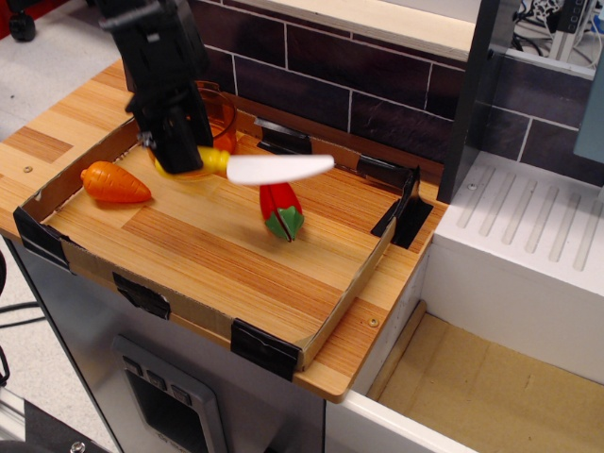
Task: Put knife in pot
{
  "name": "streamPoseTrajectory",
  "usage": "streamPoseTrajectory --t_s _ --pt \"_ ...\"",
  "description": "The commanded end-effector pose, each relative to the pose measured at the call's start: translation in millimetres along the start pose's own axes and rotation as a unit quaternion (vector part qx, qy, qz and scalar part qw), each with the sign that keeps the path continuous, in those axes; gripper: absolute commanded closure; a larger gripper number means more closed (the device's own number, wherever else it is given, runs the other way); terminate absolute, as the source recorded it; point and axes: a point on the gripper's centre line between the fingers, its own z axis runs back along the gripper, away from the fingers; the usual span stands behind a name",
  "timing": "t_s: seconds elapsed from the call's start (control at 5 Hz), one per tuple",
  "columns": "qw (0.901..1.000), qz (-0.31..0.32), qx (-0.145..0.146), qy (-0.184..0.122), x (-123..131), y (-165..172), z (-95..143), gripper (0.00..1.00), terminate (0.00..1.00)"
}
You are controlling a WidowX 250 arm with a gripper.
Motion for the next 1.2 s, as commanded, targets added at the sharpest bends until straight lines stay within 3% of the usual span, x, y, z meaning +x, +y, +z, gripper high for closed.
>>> streamPoseTrajectory --t_s 0.0,0.4,1.0 --pt "0.9958 0.043 0.081 -0.011 -15.1 43.1 51.9 1.0 0.0" --pt "0.9936 0.061 0.092 0.02 -25.7 78.4 43.3 1.0 0.0" --pt "0.9909 0.08 0.104 0.03 -35.3 87.1 41.7 1.0 0.0"
